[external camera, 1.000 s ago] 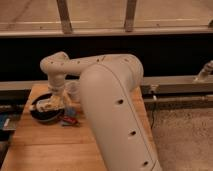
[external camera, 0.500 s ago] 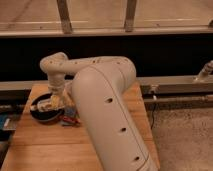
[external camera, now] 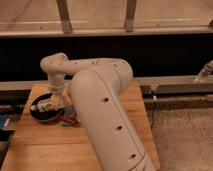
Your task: Place the bottle in the ceramic bowl
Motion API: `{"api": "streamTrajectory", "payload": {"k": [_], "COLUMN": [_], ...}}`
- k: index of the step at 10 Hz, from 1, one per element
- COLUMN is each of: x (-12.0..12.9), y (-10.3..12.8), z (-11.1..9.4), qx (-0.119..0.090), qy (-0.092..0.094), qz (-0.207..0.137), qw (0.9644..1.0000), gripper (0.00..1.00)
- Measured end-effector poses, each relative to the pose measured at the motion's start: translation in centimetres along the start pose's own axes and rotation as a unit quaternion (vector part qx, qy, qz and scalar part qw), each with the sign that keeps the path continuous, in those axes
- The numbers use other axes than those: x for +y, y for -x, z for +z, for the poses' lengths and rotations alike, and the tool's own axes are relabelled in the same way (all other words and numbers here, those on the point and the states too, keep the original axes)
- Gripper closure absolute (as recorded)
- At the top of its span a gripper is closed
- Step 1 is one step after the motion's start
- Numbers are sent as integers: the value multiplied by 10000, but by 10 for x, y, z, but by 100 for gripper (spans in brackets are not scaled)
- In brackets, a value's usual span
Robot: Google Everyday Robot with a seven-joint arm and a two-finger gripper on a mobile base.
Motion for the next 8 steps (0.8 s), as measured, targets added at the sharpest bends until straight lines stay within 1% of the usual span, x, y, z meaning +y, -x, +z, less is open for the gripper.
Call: {"api": "streamTrajectory", "payload": {"k": [4, 6, 8], "x": [0, 1, -1], "y": [0, 1, -2], "z": [-7, -13, -15], "qx": [-175, -330, -350], "qy": [-37, -116, -151], "qz": [-86, -143, -126], "qw": [9998, 9993, 9992], "gripper": [20, 20, 20]}}
